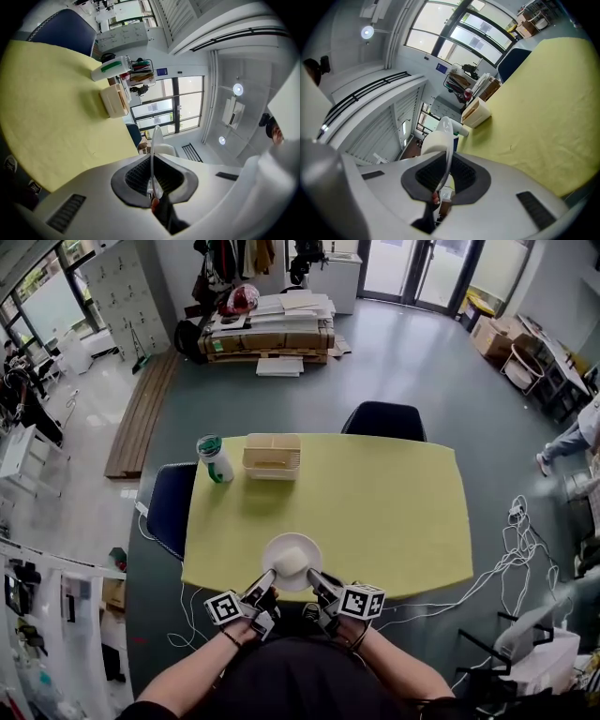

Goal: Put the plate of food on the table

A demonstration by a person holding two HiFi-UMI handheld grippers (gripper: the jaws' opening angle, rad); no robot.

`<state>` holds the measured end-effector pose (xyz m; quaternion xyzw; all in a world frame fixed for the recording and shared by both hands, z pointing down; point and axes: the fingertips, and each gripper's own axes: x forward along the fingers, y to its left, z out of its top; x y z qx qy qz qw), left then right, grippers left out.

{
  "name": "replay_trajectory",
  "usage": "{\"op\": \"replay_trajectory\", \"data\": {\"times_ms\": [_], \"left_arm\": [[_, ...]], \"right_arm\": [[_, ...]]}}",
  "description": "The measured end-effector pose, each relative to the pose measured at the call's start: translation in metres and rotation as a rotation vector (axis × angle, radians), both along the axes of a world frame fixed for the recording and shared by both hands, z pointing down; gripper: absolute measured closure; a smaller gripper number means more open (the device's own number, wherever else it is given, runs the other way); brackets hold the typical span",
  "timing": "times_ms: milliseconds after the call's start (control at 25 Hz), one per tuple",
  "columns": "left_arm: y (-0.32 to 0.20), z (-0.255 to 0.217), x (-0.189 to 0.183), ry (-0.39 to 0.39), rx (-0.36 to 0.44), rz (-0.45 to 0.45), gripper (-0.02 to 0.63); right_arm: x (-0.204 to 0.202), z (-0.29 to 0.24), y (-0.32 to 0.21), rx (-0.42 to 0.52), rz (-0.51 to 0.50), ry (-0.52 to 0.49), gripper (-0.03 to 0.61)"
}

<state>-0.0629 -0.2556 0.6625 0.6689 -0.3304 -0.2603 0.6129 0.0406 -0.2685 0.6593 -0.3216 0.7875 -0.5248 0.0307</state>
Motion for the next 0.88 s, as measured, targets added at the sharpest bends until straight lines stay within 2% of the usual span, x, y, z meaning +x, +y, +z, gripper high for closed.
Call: {"op": "replay_trajectory", "data": {"times_ms": [120, 240, 520, 640, 720, 760, 880], "left_arm": [[0.0, 0.013, -0.002, 0.014, -0.026, 0.019, 0.597], [0.003, 0.031, -0.008, -0.024, -0.025, 0.052, 0.597], [-0.003, 0.079, -0.02, -0.053, -0.065, 0.069, 0.597], [-0.002, 0.104, -0.026, -0.122, -0.056, 0.103, 0.597], [0.0, 0.122, -0.032, -0.172, -0.079, 0.117, 0.597], [0.001, 0.127, -0.032, -0.151, -0.102, 0.111, 0.597], [0.002, 0.134, -0.022, -0.009, -0.163, 0.073, 0.597]], "right_arm": [[-0.003, 0.013, 0.002, -0.025, 0.018, -0.01, 0.548], [-0.007, 0.029, 0.008, -0.06, 0.036, -0.025, 0.548], [-0.019, 0.08, 0.005, -0.155, 0.069, -0.064, 0.549], [-0.021, 0.104, 0.009, -0.189, 0.084, -0.066, 0.549], [-0.024, 0.117, 0.01, -0.202, 0.086, -0.063, 0.549], [-0.025, 0.123, 0.01, -0.207, 0.086, -0.061, 0.549], [-0.025, 0.14, 0.011, -0.226, 0.09, -0.051, 0.549]]}}
